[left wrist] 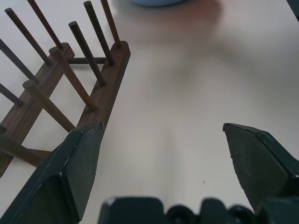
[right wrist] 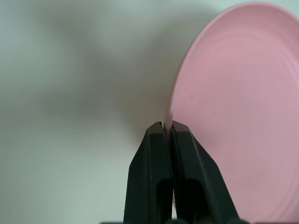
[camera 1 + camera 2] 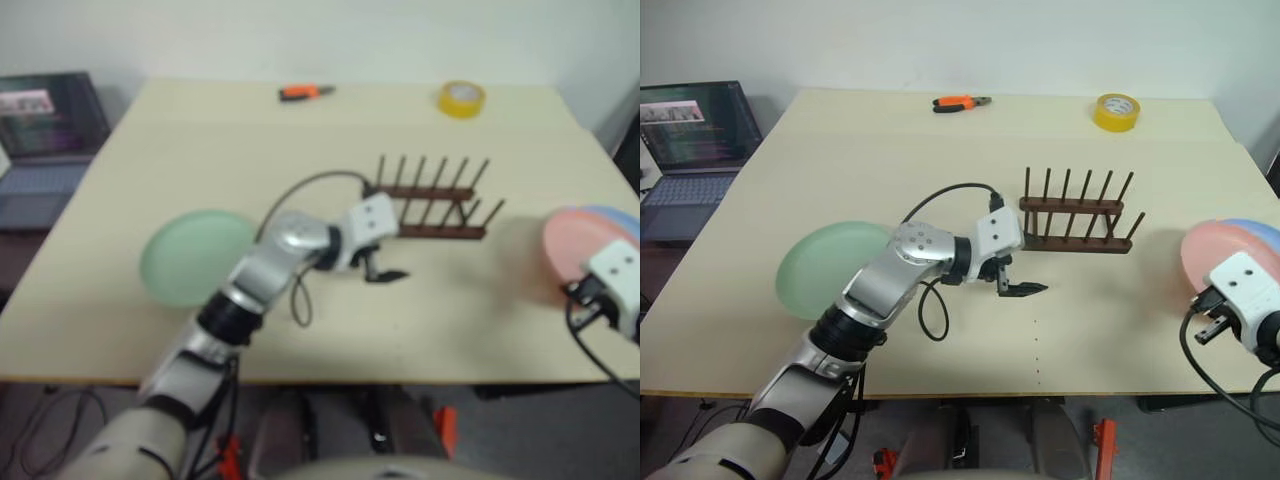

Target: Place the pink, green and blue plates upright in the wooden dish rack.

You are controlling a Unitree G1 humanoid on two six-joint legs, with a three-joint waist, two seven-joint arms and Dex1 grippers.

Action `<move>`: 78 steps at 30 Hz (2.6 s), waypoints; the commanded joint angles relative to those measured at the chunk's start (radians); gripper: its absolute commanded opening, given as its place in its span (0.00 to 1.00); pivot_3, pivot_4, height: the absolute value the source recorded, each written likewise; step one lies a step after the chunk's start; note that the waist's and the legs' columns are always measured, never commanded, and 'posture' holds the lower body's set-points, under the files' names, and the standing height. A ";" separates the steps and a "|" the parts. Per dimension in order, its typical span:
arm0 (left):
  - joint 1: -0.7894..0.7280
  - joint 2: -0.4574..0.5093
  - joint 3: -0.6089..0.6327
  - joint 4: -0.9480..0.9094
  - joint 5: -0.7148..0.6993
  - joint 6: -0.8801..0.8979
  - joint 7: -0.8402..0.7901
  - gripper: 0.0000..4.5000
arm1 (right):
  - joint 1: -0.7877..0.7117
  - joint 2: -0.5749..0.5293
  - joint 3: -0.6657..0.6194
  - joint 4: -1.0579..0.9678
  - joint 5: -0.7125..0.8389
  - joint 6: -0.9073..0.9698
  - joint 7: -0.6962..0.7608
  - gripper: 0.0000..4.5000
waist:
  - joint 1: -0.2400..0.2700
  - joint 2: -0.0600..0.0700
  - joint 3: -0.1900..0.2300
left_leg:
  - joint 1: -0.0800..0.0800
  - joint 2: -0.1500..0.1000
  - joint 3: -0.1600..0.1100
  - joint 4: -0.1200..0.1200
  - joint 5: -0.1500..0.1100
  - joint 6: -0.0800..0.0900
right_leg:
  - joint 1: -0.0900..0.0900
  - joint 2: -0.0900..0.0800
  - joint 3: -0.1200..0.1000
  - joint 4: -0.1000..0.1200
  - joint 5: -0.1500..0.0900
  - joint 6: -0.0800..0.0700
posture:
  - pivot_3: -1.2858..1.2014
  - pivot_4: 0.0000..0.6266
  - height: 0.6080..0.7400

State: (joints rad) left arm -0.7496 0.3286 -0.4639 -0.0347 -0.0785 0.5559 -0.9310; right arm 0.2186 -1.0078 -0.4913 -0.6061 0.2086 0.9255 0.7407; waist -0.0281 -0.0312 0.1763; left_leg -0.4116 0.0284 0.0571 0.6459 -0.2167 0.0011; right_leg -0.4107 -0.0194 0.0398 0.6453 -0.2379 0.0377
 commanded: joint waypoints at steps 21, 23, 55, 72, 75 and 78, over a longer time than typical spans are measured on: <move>-0.002 -0.012 0.096 -0.071 -0.018 -0.027 0.060 1.00 | -0.957 0.234 -0.133 0.654 0.544 -0.070 0.037 0.00 | -0.002 0.000 0.000 | 0.000 0.000 0.001 0.000 0.000 0.000 | 0.000 0.000 0.001 0.000 0.002 -0.001 | 0.52 0.24 1.00; 0.002 -0.006 0.103 -0.083 -0.019 -0.016 0.068 1.00 | -0.984 0.240 -0.140 0.732 0.598 -0.043 0.060 0.00 | -0.001 0.000 0.000 | -0.001 0.000 0.001 -0.001 0.000 0.000 | 0.000 0.000 0.001 0.000 0.003 -0.004 | 0.52 0.24 1.00; 0.058 0.050 0.108 -0.218 -0.025 0.106 0.126 1.00 | -0.985 0.258 -0.055 0.910 0.727 -0.016 0.170 0.00 | -0.003 0.001 0.000 | -0.002 0.001 0.001 0.000 0.000 0.000 | -0.002 0.000 0.000 0.000 0.002 0.000 | 0.52 0.24 1.00; 0.064 0.058 0.103 -0.229 -0.025 0.121 0.135 1.00 | -0.948 0.232 -0.042 0.940 0.712 -0.010 0.186 0.00 | -0.003 0.001 0.000 | -0.002 0.001 0.001 0.000 0.000 0.000 | -0.002 0.000 0.000 0.000 0.002 0.000 | 0.52 0.24 1.00; 0.064 0.060 0.101 -0.230 -0.025 0.121 0.135 1.00 | -0.942 0.231 -0.039 0.931 0.710 -0.009 0.184 0.00 | -0.003 0.001 0.000 | -0.003 0.001 0.001 0.000 0.000 0.000 | -0.002 0.000 0.000 0.000 0.002 0.000 | 0.52 0.24 1.00; 0.063 0.061 0.099 -0.231 -0.025 0.121 0.135 1.00 | -0.931 0.218 -0.026 0.930 0.696 -0.005 0.191 0.00 | -0.003 0.001 0.000 | -0.003 0.001 0.001 0.000 0.000 0.000 | -0.002 0.000 0.000 0.000 0.002 0.000 | 0.52 0.24 1.00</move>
State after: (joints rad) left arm -0.6786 0.3893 -0.3737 -0.2258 -0.0960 0.6861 -0.7978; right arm -0.7126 -0.7589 -0.5129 0.3493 0.9063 0.9283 0.9158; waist -0.0307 -0.0299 0.1763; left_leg -0.4141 0.0290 0.0581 0.6455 -0.2167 0.0014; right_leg -0.4125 -0.0196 0.0402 0.6454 -0.2359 0.0373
